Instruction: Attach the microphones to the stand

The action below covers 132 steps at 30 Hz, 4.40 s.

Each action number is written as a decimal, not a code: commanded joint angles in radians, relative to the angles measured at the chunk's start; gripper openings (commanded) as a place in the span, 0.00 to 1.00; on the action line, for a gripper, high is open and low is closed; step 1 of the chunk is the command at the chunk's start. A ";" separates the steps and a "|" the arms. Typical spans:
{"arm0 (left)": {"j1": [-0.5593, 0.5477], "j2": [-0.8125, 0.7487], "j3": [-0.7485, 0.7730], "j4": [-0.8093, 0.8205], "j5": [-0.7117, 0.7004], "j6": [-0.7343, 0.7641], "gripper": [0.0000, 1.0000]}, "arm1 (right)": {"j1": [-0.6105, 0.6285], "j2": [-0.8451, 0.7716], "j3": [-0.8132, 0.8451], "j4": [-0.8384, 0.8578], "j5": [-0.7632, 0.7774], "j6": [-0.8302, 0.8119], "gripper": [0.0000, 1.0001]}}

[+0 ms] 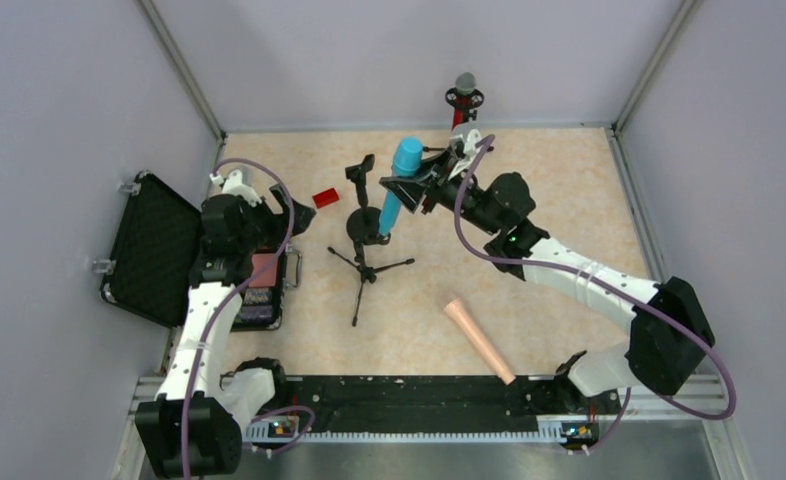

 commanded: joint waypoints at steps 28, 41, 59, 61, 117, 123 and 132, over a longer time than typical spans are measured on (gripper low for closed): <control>0.013 -0.009 -0.010 0.050 0.019 0.001 0.97 | 0.082 0.135 0.010 -0.064 0.063 -0.151 0.00; 0.017 -0.010 -0.012 0.052 0.027 -0.002 0.97 | 0.093 0.180 -0.054 -0.018 0.059 -0.144 0.00; 0.018 -0.018 -0.017 0.056 0.023 -0.003 0.97 | 0.093 0.229 -0.175 0.106 0.038 -0.107 0.00; 0.019 -0.020 -0.018 0.058 0.022 -0.003 0.97 | 0.093 0.241 -0.181 0.112 0.036 -0.103 0.00; -0.105 0.053 -0.082 0.391 0.562 -0.009 0.95 | 0.005 -0.068 -0.433 0.345 -0.175 0.130 0.87; -0.266 0.005 -0.032 0.158 0.420 0.265 0.98 | -0.006 -0.083 -0.449 0.340 -0.177 0.130 0.87; -0.409 -0.101 -0.070 0.104 0.135 0.457 0.97 | -0.013 -0.094 -0.459 0.338 -0.177 0.130 0.87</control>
